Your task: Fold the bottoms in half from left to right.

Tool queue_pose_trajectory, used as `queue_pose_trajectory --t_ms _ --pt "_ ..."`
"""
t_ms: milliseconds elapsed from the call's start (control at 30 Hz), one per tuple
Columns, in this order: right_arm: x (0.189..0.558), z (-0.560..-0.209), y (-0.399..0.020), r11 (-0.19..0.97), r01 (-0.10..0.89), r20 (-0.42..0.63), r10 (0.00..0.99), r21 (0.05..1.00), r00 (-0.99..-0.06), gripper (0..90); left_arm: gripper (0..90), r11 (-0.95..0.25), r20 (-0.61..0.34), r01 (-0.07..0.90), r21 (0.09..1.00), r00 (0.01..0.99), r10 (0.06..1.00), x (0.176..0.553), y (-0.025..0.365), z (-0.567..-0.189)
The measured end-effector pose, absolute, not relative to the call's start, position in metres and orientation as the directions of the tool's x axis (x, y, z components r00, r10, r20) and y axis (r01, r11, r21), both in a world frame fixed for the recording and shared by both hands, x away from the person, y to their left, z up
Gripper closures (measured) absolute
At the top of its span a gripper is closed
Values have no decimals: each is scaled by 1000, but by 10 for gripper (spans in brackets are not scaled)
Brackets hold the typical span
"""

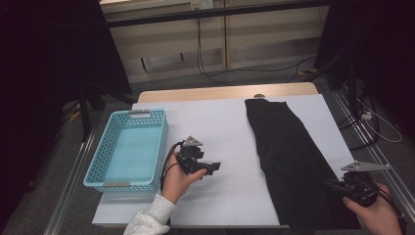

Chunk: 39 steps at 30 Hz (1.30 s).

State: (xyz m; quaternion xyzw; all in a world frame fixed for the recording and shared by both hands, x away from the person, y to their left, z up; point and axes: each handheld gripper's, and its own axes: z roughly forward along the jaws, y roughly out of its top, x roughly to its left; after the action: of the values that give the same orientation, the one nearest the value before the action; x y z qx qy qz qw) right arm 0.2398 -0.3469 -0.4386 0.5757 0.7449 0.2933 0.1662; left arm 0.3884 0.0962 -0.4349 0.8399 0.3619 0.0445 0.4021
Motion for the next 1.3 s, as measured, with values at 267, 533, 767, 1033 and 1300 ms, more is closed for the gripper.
queue_pose_trajectory --t_ms 267,533,767,1033,1300 --pt "233 -443 -340 172 756 102 948 632 -301 900 186 -417 -206 569 709 732 649 387 98 -435" --pt "227 -416 -354 138 723 96 957 677 -272 900 187 -418 -209 572 706 731 649 386 99 -436" --pt "226 -426 -371 113 774 76 976 623 -204 853 187 -414 -212 574 706 730 650 386 100 -437" --pt "268 -426 -357 152 709 28 972 689 -235 694 177 -412 -213 588 696 717 664 386 110 -438" --pt "344 -439 -339 143 695 2 979 705 -203 710 174 -390 -221 597 701 702 677 389 115 -437"
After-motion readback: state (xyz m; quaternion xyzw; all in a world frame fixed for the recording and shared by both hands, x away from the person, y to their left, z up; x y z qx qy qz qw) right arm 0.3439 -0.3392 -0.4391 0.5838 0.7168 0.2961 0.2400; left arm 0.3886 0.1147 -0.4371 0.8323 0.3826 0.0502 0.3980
